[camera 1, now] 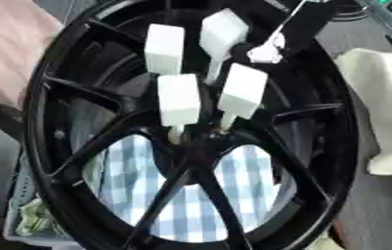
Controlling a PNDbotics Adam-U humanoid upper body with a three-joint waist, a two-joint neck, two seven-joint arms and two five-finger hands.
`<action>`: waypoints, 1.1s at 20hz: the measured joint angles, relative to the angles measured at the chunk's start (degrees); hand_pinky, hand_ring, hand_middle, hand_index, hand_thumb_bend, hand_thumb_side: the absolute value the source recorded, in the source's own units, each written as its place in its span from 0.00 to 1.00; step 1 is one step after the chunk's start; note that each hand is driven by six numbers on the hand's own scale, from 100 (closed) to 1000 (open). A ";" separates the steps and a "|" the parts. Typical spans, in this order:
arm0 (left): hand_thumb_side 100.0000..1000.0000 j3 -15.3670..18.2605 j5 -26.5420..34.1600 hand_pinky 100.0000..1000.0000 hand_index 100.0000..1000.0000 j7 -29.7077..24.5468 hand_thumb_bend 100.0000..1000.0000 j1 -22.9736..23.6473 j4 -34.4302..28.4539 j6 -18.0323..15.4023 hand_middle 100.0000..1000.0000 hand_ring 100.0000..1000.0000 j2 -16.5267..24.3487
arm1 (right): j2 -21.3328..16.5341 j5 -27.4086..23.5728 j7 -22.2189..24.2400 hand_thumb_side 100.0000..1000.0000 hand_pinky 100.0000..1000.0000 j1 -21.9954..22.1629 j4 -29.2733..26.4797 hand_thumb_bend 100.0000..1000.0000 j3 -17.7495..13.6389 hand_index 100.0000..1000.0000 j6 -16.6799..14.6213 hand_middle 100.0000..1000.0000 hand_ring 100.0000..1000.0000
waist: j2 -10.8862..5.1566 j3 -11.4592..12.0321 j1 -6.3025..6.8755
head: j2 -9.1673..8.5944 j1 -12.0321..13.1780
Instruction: Pull the pin out of the wheel hub.
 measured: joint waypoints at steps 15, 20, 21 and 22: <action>0.74 0.69 -0.16 0.76 0.77 0.62 0.22 1.29 0.00 -0.24 0.75 0.88 0.00 | -11.37 -12.65 -7.05 0.00 0.72 2.66 -9.77 0.00 -10.75 0.42 4.63 0.30 0.60 | -0.92 -2.98 1.21 | 0.51 1.33; 0.74 1.06 -0.44 0.76 0.77 1.04 0.22 2.07 0.00 -0.43 0.75 0.88 0.00 | -22.77 -16.53 -15.53 0.00 0.72 17.11 -13.43 0.00 -20.47 0.43 2.78 0.30 0.60 | -1.03 -3.94 2.30 | 0.56 2.12; 0.74 1.10 -0.46 0.76 0.77 1.13 0.22 2.10 0.00 -0.49 0.75 0.88 0.00 | -24.88 -17.48 -17.74 0.00 0.72 20.63 -13.98 0.00 -22.84 0.43 2.22 0.30 0.60 | -1.05 -4.12 2.70 | 0.56 2.26; 0.74 1.21 -0.48 0.76 0.77 1.24 0.22 2.22 0.00 -0.54 0.75 0.88 0.00 | -26.75 -18.33 -20.06 0.00 0.72 24.15 -14.36 0.00 -25.23 0.43 1.63 0.30 0.60 | -1.07 -4.36 3.09 | 0.56 2.46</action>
